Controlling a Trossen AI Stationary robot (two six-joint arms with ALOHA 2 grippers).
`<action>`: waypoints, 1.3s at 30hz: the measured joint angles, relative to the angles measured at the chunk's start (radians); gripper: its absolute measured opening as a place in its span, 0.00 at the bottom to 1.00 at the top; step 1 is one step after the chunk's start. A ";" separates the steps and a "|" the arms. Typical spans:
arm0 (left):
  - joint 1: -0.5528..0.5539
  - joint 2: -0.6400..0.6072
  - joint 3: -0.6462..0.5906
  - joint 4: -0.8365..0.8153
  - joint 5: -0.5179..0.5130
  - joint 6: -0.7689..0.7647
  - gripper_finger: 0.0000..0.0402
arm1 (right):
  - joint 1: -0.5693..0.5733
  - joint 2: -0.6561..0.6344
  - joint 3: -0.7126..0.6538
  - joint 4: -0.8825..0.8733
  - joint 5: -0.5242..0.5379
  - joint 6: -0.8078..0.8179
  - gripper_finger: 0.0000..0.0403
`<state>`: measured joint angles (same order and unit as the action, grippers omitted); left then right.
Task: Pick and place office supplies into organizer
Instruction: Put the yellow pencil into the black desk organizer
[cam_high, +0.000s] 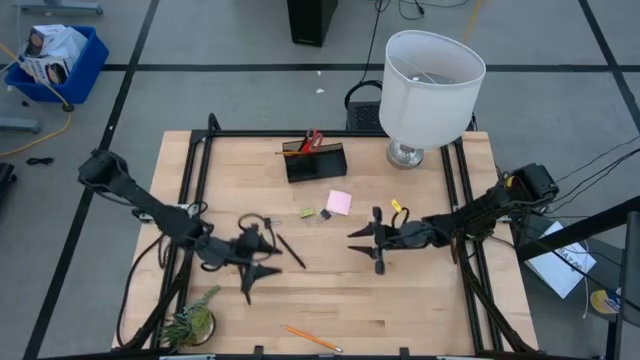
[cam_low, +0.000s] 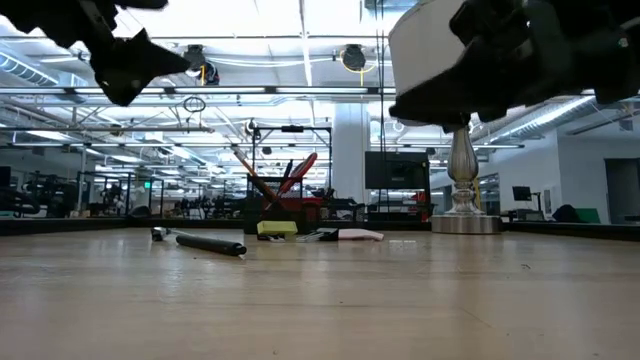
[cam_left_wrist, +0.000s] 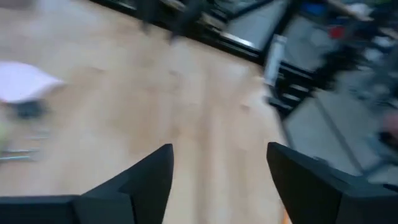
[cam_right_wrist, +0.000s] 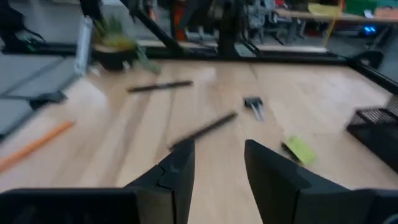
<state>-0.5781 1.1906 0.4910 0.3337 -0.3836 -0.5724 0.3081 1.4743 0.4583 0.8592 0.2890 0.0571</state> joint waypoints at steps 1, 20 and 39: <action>-0.010 0.038 0.001 0.037 0.016 -0.007 0.63 | 0.003 0.000 0.000 0.004 -0.001 0.002 0.33; -0.287 0.613 0.102 0.446 -0.101 0.025 0.55 | 0.010 0.001 -0.002 -0.011 -0.001 0.033 0.33; -0.282 0.874 0.258 0.431 -0.123 0.140 0.55 | 0.010 0.001 -0.002 -0.013 0.026 0.036 0.33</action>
<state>-0.8597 2.0641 0.7493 0.7650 -0.5063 -0.4320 0.3176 1.4750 0.4568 0.8460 0.3149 0.0934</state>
